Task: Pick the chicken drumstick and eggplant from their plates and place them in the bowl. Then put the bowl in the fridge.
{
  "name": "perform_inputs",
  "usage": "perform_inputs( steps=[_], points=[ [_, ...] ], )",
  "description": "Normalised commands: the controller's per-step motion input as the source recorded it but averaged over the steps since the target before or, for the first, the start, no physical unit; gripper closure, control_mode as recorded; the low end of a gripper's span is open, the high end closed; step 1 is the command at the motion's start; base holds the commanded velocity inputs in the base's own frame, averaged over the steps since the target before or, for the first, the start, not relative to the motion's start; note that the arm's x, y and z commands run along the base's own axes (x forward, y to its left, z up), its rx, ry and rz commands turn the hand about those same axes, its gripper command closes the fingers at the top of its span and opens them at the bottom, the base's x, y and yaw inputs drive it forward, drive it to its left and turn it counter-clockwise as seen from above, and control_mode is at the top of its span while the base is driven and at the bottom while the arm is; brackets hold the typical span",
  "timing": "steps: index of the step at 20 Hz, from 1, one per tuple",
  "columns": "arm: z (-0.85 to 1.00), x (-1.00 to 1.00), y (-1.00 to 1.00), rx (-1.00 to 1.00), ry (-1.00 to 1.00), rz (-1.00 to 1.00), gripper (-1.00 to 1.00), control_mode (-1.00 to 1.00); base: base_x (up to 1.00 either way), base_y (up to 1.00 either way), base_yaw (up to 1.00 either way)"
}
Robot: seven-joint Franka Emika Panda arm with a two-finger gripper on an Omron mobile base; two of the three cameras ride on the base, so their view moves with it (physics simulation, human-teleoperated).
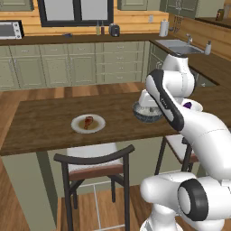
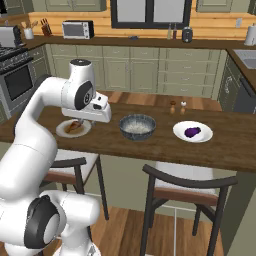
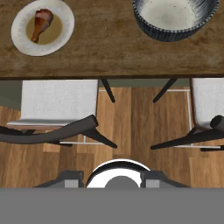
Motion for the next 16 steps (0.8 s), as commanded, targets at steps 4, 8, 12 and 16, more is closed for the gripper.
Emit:
perform_inputs(
  steps=[4, 8, 12, 16],
  points=[
    [0.0, 0.0, 0.0, 0.0, 0.0, 0.0, -1.0, 1.0, 0.0, 0.0, 0.0],
    [0.0, 0.0, 0.0, 0.0, 0.0, 0.0, -1.0, 1.0, 0.0, 0.0, 0.0],
    [0.0, 0.0, 0.0, 0.0, 0.0, 0.0, -1.0, 1.0, 0.02, 0.0, 0.0],
    [0.0, 0.0, 0.0, 0.0, 0.0, 0.0, -1.0, 1.0, 0.02, -0.27, 0.0]
  ],
)
